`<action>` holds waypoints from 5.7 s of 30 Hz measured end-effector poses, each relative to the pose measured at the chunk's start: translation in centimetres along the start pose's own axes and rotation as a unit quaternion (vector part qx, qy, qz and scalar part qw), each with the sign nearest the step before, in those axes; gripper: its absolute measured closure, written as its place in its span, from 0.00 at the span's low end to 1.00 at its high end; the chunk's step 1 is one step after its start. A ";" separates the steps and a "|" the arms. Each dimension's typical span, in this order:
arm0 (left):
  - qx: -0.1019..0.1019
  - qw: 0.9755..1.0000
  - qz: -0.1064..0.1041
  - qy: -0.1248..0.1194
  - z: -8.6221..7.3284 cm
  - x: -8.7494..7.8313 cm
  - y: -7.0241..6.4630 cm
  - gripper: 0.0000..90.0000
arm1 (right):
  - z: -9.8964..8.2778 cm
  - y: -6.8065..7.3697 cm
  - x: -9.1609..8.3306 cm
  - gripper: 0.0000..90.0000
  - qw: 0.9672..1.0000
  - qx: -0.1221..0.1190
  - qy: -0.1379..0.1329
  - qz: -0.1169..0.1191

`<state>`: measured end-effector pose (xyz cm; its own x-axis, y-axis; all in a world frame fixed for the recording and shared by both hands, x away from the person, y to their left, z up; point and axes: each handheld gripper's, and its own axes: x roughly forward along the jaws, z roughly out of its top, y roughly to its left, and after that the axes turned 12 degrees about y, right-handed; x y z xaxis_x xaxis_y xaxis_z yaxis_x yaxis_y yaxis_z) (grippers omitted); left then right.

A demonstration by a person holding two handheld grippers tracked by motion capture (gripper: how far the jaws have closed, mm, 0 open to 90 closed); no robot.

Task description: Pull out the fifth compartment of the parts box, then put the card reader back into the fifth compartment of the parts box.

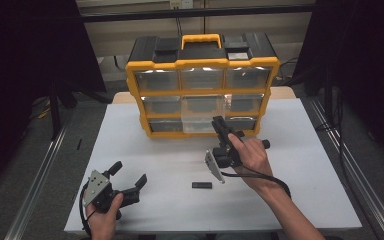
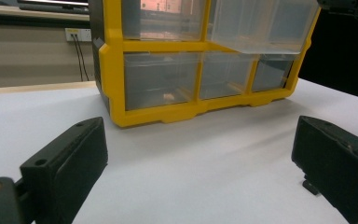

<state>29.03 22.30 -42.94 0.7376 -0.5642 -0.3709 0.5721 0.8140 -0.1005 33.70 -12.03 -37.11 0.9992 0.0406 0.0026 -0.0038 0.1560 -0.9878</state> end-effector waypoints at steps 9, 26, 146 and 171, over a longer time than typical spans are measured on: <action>-0.002 1.000 0.000 -0.002 0.0 0.0 0.0 0.04 | -0.1 0.2 0.0 0.86 1.000 0.005 -0.004 -0.002; -0.004 1.000 -0.002 -0.002 0.0 0.0 0.1 0.04 | -0.7 -0.5 0.0 0.65 0.993 0.112 -0.011 0.035; -0.030 0.999 -0.013 0.022 -0.1 -0.8 0.1 0.04 | -16.1 3.2 -8.7 0.01 0.734 0.614 0.056 0.284; -0.023 0.999 -0.027 0.029 -0.1 -0.7 0.1 0.05 | -13.4 3.2 -7.5 0.03 0.715 0.565 0.021 0.411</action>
<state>28.56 22.73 -42.75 0.6830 -0.6000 -0.4165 0.5929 0.7885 -0.1635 26.70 -25.02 -42.33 0.6409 0.5510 -0.5345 -0.5967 0.7956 0.1046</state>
